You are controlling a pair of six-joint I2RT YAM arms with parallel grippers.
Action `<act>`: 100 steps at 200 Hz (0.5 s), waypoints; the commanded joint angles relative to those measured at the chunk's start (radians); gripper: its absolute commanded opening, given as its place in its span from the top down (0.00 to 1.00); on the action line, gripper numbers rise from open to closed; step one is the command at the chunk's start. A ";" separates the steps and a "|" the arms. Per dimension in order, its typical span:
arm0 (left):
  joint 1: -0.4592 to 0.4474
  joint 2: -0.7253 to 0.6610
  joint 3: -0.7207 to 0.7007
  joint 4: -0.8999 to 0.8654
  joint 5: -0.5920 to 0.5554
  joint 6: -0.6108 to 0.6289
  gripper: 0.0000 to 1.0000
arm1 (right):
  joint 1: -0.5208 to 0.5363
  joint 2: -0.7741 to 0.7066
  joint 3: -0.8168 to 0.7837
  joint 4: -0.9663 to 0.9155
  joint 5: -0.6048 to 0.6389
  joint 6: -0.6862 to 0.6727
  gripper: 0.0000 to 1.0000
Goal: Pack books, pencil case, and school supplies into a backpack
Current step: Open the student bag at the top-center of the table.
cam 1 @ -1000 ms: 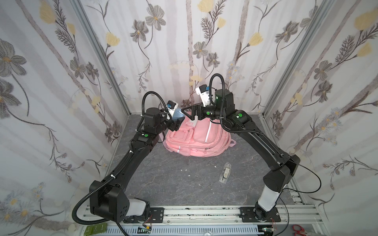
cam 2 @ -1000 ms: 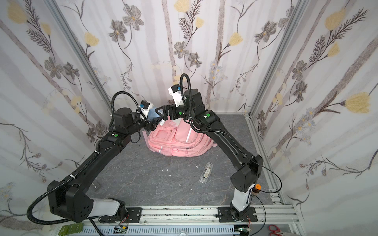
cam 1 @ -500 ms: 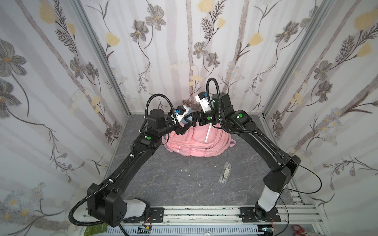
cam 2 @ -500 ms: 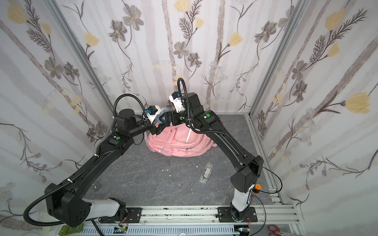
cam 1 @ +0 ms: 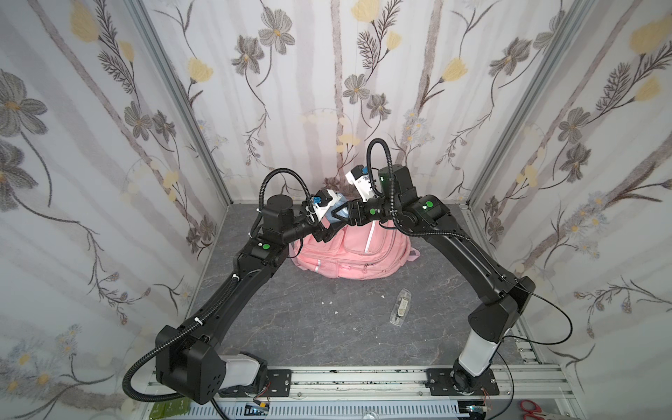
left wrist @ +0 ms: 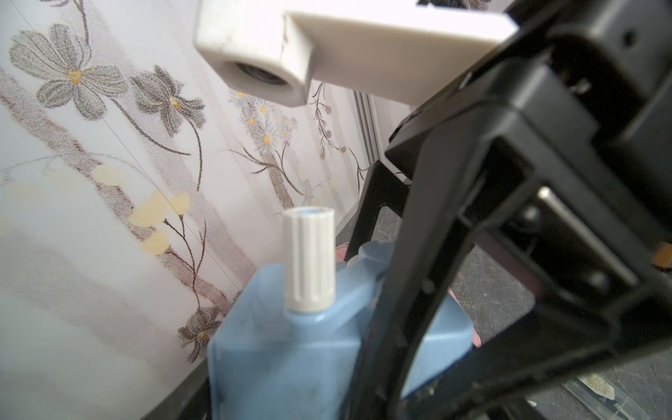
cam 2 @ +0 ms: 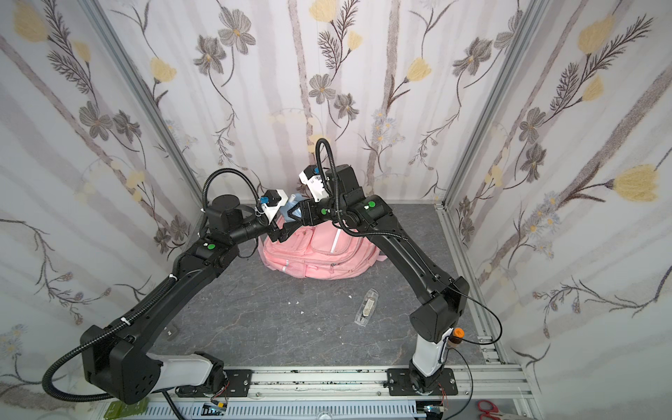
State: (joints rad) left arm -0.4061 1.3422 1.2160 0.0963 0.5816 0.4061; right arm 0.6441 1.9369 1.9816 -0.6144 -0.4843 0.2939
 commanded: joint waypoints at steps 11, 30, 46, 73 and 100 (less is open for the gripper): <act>0.000 0.017 0.032 0.129 0.065 -0.031 0.17 | -0.038 -0.035 -0.036 0.026 -0.111 0.046 0.56; 0.000 0.042 0.061 0.149 0.041 -0.086 0.09 | -0.068 -0.075 -0.076 0.034 -0.081 0.049 0.60; -0.006 0.070 0.092 0.161 0.012 -0.136 0.06 | -0.105 -0.118 -0.120 0.047 -0.050 0.066 0.63; -0.020 0.165 0.184 0.139 -0.067 -0.272 0.06 | -0.208 -0.220 -0.264 0.097 0.012 0.144 0.70; -0.080 0.314 0.364 -0.035 -0.174 -0.359 0.10 | -0.312 -0.332 -0.447 0.145 0.094 0.208 0.74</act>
State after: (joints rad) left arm -0.4400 1.5646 1.4624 0.1711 0.5171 0.1619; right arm 0.3897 1.6718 1.6363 -0.5335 -0.4660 0.4236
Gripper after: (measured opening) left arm 0.906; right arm 0.552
